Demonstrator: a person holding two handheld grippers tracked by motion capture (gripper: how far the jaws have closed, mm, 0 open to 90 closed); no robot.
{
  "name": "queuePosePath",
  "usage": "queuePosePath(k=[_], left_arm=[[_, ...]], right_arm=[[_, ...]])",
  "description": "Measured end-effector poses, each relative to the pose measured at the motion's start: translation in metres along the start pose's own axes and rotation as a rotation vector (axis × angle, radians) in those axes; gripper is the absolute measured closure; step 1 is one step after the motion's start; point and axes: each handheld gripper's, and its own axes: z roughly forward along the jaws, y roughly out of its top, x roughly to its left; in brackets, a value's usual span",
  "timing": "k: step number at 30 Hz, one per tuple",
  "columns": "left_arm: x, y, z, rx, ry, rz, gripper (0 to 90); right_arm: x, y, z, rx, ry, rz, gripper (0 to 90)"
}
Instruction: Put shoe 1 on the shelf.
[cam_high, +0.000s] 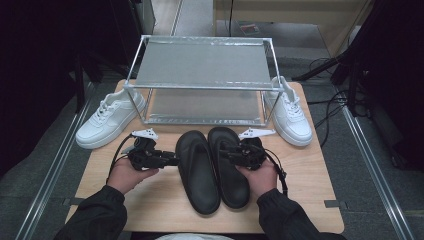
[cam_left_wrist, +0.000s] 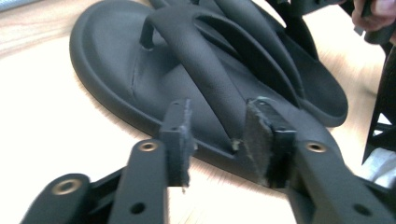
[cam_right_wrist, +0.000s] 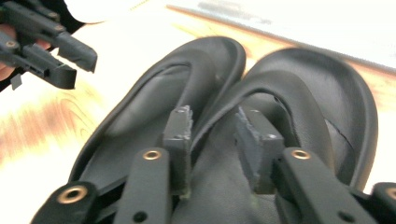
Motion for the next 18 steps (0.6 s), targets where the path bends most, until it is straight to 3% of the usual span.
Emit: queuePosePath(k=[6,18], left_arm=[[0.0,-0.001,-0.006,-0.034,0.026,0.038,45.4],[0.004,0.0,-0.012,-0.039,0.04,0.03,42.6]], right_arm=[[0.011,-0.008,-0.001,-0.005,-0.012,0.001,56.1],[0.022,-0.017,0.014,-0.006,-0.069,0.013,47.6]])
